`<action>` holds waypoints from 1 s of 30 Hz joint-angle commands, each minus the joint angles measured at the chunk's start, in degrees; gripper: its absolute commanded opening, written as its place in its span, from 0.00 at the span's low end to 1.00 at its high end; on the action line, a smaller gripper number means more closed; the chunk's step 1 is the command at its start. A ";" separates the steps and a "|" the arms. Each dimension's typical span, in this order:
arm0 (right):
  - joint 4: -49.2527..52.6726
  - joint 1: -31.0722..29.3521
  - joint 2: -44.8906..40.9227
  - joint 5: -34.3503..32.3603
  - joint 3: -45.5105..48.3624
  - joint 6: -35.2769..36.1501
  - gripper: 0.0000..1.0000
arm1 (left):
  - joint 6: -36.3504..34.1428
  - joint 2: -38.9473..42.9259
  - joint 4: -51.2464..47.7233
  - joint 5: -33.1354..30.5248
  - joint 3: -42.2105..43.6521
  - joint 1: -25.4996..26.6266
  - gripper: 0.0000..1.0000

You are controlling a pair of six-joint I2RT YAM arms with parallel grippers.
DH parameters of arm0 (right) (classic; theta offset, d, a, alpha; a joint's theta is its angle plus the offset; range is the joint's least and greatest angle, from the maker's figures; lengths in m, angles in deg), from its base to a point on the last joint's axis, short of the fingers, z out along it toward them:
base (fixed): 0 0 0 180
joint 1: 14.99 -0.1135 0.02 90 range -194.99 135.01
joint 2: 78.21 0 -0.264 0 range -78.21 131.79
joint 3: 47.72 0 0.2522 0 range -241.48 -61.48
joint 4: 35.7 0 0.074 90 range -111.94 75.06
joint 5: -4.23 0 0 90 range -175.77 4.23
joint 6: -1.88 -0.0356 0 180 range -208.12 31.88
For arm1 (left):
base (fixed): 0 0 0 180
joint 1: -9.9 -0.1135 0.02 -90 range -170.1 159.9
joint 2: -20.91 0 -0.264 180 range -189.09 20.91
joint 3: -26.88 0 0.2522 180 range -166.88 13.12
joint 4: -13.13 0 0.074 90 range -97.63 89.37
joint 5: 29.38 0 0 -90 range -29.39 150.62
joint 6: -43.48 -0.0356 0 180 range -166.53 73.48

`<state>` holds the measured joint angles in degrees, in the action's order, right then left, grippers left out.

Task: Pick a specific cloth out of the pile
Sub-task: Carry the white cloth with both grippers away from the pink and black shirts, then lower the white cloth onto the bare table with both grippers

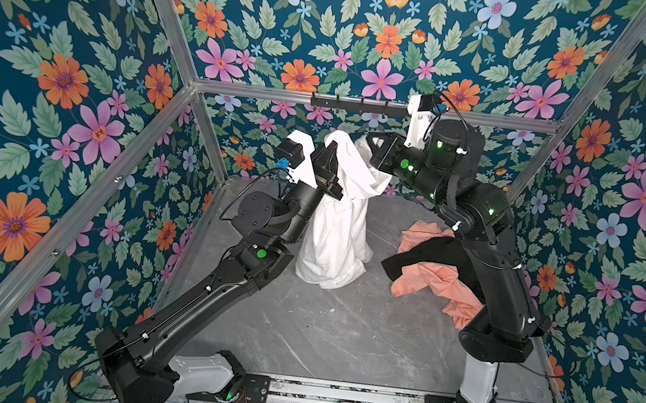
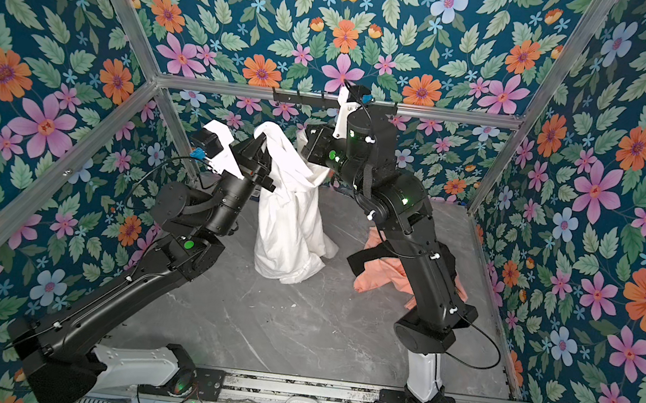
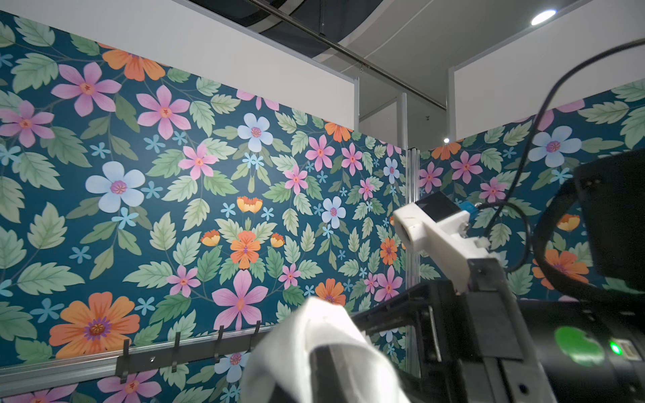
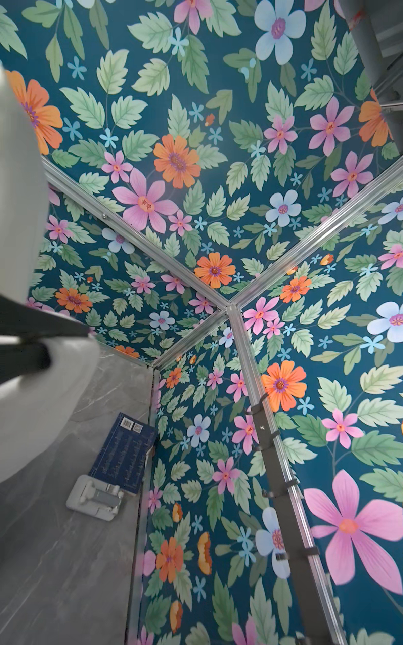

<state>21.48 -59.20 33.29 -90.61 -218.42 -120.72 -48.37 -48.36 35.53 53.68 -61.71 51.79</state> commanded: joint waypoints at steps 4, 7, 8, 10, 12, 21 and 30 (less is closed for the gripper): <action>-3.25 -0.35 1.00 1.24 2.52 -2.72 0.00 | -1.07 2.61 1.98 -1.38 2.07 -1.57 0.00; -3.26 -0.35 0.73 1.63 6.38 -3.00 0.00 | -0.80 3.38 1.68 -1.74 4.22 -2.22 0.00; -3.25 -0.35 0.65 1.66 7.44 -3.00 0.00 | -0.64 3.65 1.63 -1.85 5.01 -2.38 0.00; -3.28 -0.29 0.25 1.50 9.95 -2.80 0.00 | -0.47 4.01 1.63 -2.31 7.15 -2.68 0.00; -3.38 0.06 -0.35 1.54 12.43 -2.71 0.00 | -0.36 4.36 1.67 -2.85 9.09 -2.94 0.00; -7.57 3.43 -4.68 2.29 25.37 -3.61 0.00 | 3.61 4.90 2.50 -3.40 17.51 -7.72 0.00; -9.47 4.57 -6.07 2.77 33.33 -3.13 0.00 | 6.17 6.85 -1.24 -4.88 25.33 -10.57 0.00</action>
<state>14.64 -54.67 27.81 -88.45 -186.36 -123.93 -43.67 -42.48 34.70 50.05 -37.65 41.71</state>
